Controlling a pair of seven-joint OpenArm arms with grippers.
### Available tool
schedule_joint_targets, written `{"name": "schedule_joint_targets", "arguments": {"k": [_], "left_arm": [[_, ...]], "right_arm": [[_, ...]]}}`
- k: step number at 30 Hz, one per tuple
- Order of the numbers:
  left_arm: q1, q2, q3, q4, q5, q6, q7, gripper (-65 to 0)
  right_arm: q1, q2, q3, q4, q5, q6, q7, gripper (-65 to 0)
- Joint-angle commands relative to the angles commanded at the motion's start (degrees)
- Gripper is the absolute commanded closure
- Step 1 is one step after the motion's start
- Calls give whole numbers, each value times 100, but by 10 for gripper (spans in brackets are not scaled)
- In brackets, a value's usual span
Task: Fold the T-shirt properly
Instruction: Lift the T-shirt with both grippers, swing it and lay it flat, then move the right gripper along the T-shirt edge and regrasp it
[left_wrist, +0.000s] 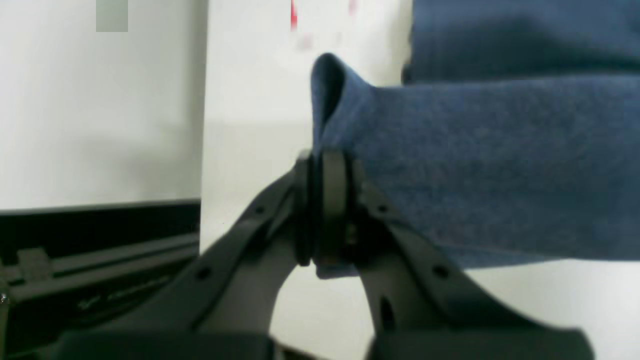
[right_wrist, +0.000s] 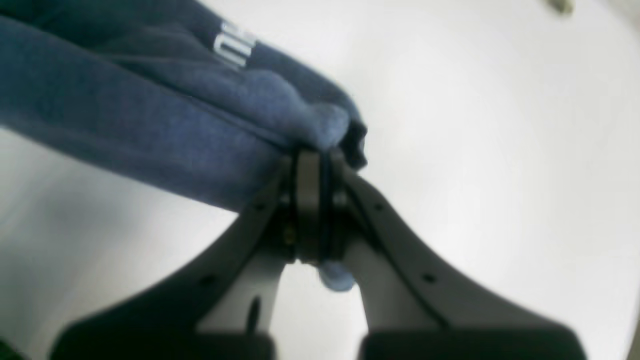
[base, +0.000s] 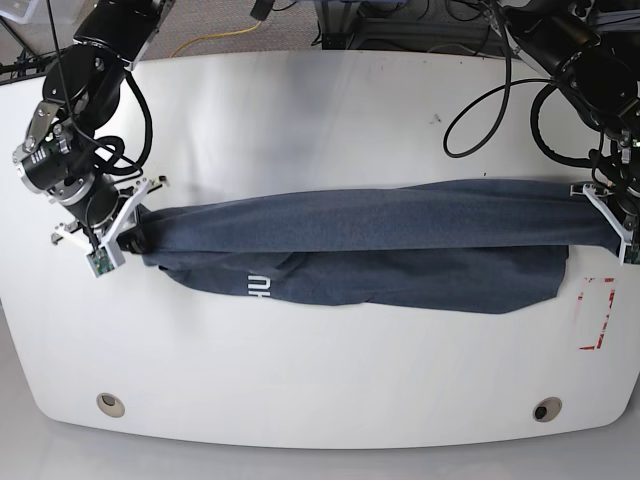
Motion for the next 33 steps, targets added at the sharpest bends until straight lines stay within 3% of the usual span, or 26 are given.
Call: {"name": "schedule_joint_targets", "arguments": {"k": [12,16,20,24,33], "left_arm": [[1336,-62,-246,-26,18,0,-35,0],[1644,-264,-237,-53,18,0,-35,0],[1846,-396,-237,-193,18,0,-62,0],[1969,-431,-264,-369,18,0,-369,0],[1996,-360,-176,-404,18,0,-484,0]], "right_arm": [[-1512,53,501,-9,1459,0,-369,0],[-2075,62,501,-9,1767,0,-369,0],[-2462,70,475,-9,1829,0,-369,0],[-2690,167,246,-9,1829,0,-369,0],[-2541,255,-185,-149,1793,0,-369,0]]}}
